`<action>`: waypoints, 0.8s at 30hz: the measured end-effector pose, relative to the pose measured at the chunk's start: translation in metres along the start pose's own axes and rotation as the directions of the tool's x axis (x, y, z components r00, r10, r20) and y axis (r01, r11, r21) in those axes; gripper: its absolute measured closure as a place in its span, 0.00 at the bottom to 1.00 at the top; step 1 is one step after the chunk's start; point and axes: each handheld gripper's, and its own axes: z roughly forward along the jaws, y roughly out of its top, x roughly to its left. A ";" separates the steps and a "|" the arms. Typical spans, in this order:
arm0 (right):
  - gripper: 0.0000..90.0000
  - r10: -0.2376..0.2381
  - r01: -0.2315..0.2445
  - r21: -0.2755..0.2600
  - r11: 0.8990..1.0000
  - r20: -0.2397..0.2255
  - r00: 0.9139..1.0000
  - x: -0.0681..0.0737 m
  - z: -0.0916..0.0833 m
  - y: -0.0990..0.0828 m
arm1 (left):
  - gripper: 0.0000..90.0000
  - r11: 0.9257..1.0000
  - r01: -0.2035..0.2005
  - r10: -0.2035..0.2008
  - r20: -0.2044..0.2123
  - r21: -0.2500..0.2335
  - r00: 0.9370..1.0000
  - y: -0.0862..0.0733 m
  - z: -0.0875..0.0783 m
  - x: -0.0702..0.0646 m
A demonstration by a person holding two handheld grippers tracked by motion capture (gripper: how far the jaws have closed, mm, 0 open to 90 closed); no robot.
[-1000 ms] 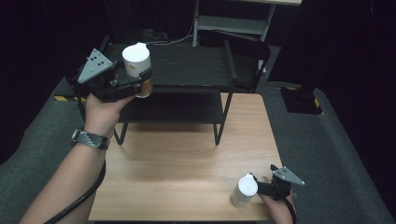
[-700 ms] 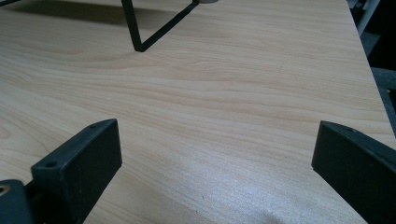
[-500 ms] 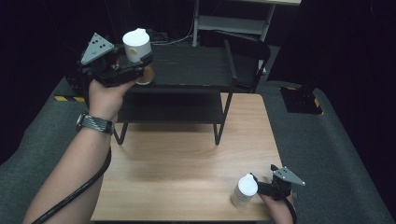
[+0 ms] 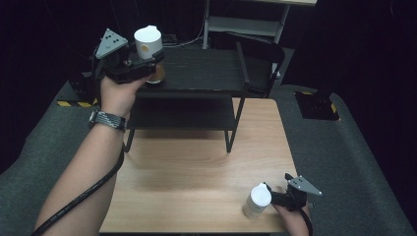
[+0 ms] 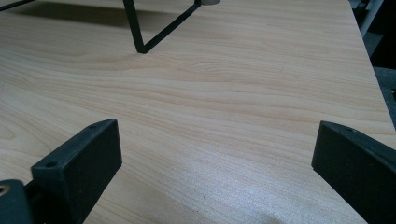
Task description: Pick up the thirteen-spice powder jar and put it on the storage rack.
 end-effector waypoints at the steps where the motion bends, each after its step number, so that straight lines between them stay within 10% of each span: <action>1: 0.01 -0.001 0.001 0.000 1.000 -0.001 1.000 0.000 0.000 0.000 | 0.34 1.000 0.001 -0.001 0.000 0.003 1.000 0.000 0.001 0.000; 24: 0.01 -0.005 0.005 -0.001 1.000 -0.002 1.000 0.000 0.000 0.000 | 0.33 1.000 0.023 -0.023 0.007 0.008 1.000 -0.005 0.008 0.004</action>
